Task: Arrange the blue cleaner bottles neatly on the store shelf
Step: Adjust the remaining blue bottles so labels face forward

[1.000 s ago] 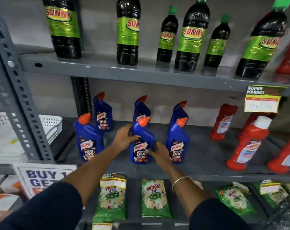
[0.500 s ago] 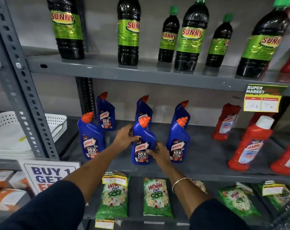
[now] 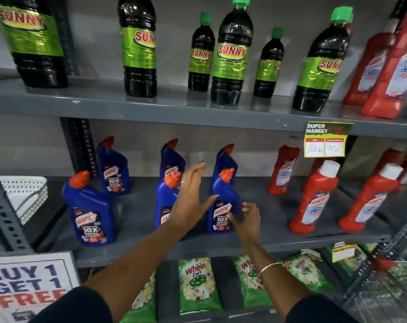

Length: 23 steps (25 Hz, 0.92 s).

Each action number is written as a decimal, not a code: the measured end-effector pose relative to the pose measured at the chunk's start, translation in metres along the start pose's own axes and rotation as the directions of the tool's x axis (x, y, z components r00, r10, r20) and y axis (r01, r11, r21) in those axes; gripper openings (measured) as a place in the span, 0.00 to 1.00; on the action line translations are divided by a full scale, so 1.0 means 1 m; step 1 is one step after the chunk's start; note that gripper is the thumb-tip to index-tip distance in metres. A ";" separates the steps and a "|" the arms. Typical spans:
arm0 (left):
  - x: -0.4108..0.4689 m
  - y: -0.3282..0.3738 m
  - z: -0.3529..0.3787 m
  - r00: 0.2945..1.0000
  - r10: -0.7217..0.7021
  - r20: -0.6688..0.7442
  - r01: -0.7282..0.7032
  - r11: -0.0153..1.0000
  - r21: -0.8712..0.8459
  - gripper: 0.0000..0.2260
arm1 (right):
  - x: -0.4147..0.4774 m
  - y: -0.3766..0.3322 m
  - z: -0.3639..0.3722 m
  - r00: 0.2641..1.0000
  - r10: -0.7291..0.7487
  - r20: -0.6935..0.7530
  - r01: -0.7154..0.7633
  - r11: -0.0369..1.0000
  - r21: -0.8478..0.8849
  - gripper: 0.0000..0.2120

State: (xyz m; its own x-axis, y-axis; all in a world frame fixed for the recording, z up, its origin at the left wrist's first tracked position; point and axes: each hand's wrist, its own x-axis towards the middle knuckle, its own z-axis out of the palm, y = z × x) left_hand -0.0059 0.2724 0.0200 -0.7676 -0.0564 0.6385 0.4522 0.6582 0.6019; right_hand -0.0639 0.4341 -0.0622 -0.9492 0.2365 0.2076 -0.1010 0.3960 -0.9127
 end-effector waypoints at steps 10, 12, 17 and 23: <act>0.035 -0.015 0.063 0.901 -0.410 0.142 0.412 0.911 0.017 0.21 | 0.047 0.027 -0.011 0.908 -0.076 0.413 0.102 0.994 -0.041 0.21; 0.034 -0.005 0.071 0.889 -0.434 0.149 0.439 0.898 -0.005 0.20 | 0.049 0.033 -0.020 0.903 -0.073 0.424 0.097 0.995 -0.034 0.21; 0.034 0.005 0.086 0.872 -0.458 0.169 0.461 0.887 0.024 0.19 | 0.053 0.041 -0.041 0.900 -0.062 0.431 0.075 0.997 -0.013 0.21; 0.033 0.006 0.091 0.861 -0.485 0.152 0.495 0.868 -0.031 0.21 | 0.055 0.041 -0.049 0.887 -0.055 0.459 0.062 0.998 0.001 0.19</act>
State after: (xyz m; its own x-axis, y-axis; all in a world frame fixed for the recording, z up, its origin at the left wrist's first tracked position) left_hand -0.0693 0.3430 0.0012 -0.9494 -0.2539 0.1847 0.0268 0.5205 0.8534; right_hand -0.1054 0.5063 -0.0711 -0.9729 -0.2196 0.0729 -0.1597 0.4094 -0.8983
